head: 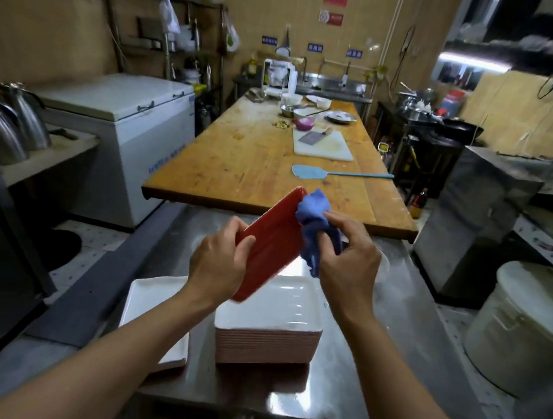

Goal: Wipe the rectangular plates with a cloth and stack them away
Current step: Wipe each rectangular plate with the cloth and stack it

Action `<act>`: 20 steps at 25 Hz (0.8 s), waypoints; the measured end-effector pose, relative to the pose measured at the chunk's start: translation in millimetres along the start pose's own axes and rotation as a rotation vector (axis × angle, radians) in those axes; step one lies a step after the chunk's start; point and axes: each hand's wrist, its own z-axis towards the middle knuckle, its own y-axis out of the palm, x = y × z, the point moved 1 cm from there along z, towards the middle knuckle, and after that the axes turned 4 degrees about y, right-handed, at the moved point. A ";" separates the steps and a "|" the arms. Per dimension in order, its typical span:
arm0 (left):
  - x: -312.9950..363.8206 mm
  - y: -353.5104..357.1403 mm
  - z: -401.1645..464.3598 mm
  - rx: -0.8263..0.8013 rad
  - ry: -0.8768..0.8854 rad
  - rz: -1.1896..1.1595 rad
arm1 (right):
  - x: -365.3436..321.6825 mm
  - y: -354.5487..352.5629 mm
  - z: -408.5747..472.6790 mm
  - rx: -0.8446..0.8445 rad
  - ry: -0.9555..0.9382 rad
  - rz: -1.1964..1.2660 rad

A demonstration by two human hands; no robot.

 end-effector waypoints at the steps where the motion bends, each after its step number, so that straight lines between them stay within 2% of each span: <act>1: 3.0 -7.4 0.4 0.013 -0.013 -0.027 | -10.2 6.6 3.1 0.004 -0.052 0.021; 8: 14.5 -32.5 -7.2 0.070 -0.148 -0.205 | -46.1 43.2 10.3 -0.157 -0.239 0.023; 12: 14.1 -36.5 -15.0 0.098 -0.230 -0.324 | -39.0 43.1 11.4 -0.179 -0.347 -0.146; 20: 16.9 -33.2 -21.3 0.086 -0.297 -0.494 | -10.7 25.0 8.1 -0.170 -0.130 0.008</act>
